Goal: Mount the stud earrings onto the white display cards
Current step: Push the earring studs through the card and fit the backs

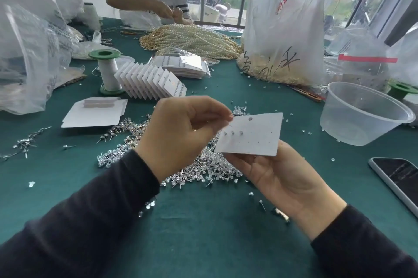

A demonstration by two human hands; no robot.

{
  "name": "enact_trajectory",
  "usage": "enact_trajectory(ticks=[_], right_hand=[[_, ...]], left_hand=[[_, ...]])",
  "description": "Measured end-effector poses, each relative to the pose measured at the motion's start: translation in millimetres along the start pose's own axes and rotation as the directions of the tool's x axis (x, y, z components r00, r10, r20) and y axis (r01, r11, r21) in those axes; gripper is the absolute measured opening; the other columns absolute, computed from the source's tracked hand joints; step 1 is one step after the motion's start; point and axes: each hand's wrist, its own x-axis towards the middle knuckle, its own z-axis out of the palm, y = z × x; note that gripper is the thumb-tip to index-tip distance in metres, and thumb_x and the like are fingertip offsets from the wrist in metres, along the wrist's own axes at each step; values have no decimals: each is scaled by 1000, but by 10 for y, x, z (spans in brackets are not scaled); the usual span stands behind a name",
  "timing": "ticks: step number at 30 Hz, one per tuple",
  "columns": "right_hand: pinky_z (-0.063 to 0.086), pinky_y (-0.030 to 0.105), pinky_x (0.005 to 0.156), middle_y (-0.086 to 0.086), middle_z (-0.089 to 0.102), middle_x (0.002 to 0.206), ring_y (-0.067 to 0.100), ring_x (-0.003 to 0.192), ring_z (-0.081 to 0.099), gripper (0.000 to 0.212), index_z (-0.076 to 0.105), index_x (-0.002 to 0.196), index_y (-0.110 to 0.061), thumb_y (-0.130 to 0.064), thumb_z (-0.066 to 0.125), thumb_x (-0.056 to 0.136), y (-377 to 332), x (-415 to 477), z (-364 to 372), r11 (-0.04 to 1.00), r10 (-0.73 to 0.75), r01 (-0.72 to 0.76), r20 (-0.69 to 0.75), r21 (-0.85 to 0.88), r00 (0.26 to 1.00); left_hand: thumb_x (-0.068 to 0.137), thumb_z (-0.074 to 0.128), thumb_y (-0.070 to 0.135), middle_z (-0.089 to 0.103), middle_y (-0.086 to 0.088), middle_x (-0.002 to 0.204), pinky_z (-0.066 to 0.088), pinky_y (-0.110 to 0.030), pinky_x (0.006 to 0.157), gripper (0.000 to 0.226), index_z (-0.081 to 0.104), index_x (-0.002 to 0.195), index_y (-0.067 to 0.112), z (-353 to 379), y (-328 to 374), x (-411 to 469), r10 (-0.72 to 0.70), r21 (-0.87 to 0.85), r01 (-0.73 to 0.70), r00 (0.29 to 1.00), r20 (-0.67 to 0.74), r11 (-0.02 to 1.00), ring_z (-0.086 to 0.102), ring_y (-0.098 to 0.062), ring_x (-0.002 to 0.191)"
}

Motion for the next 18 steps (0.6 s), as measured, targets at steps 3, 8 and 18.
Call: enact_trajectory(ticks=[3, 8, 18], right_hand=[[58, 32, 70, 10, 73, 87, 19, 78, 70, 25, 76, 79, -10, -15, 66, 57, 43, -20, 49, 999, 5, -4, 43, -32, 999], [58, 31, 70, 11, 72, 85, 19, 75, 70, 21, 75, 78, -8, -9, 62, 61, 88, -28, 79, 1000, 17, -16, 45, -22, 999], [57, 30, 68, 14, 72, 88, 22, 79, 69, 33, 66, 93, 1, 18, 39, 84, 100, -49, 88, 985, -21, 25, 23, -171, 1000]], left_hand=[[75, 70, 2, 73, 7, 86, 54, -16, 77, 21, 72, 90, 17, 90, 31, -60, 125, 63, -124, 992, -15, 990, 68, 2, 81], [76, 67, 0, 74, 3, 86, 53, -16, 78, 16, 73, 87, 9, 143, 33, -89, 155, 92, -154, 988, -3, 984, 68, 1, 81], [76, 64, 5, 74, 6, 84, 54, -20, 74, 17, 74, 87, 12, 111, 60, -91, 259, 248, -264, 964, 55, 932, 68, 1, 79]])
